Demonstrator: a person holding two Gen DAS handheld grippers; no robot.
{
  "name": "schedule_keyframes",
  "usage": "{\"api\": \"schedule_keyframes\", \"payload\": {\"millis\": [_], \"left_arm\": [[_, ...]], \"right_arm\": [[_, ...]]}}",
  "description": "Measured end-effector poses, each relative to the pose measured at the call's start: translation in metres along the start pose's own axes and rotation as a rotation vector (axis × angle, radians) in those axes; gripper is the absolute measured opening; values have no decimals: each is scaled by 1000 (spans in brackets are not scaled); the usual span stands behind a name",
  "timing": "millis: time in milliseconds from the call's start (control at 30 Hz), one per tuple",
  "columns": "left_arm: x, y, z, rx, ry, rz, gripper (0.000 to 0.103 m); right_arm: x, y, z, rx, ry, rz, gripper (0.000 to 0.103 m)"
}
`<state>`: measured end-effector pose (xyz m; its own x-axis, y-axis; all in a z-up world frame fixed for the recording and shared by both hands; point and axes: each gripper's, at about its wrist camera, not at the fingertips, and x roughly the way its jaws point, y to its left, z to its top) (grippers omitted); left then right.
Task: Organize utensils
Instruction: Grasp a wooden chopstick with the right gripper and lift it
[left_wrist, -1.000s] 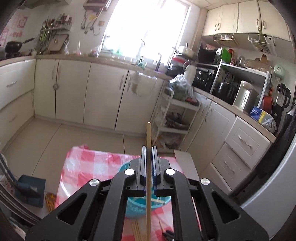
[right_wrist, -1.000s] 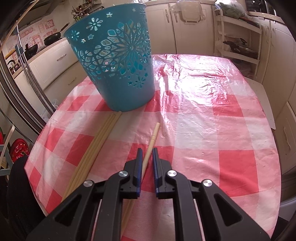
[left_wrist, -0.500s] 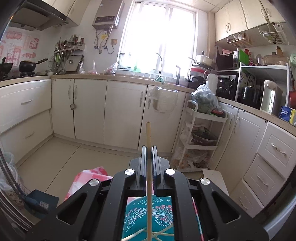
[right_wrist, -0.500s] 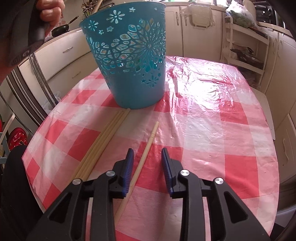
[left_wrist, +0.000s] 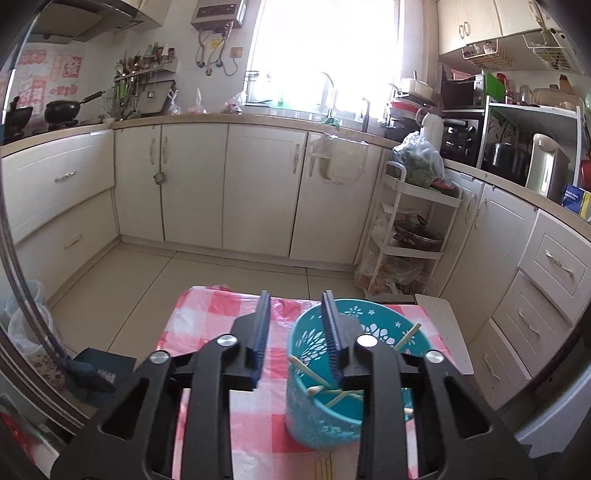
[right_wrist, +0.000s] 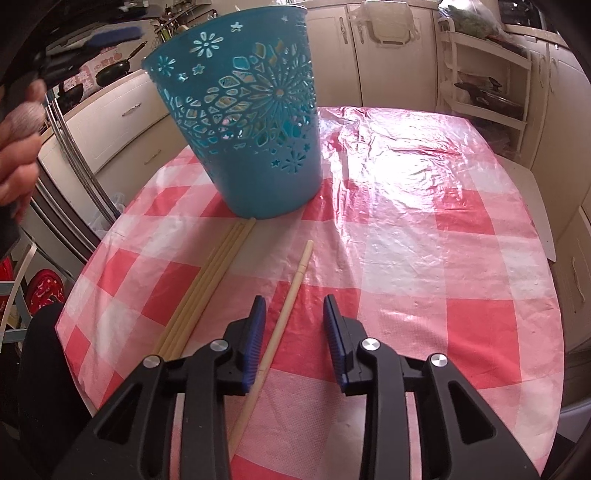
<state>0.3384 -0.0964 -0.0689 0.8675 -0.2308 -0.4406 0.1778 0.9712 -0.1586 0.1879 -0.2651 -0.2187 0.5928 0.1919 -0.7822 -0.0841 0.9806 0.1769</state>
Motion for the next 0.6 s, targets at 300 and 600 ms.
{"api": "schedule_keyframes", "payload": {"millis": [300,600], "left_arm": [[-55,46,-34,-46,50,96,65],[-64,48,-73,63,143,121,79]], "right_arm": [[2,21,-3,-160,35,-116,10],[-49,-17,-2,148,-14,175,6]]}}
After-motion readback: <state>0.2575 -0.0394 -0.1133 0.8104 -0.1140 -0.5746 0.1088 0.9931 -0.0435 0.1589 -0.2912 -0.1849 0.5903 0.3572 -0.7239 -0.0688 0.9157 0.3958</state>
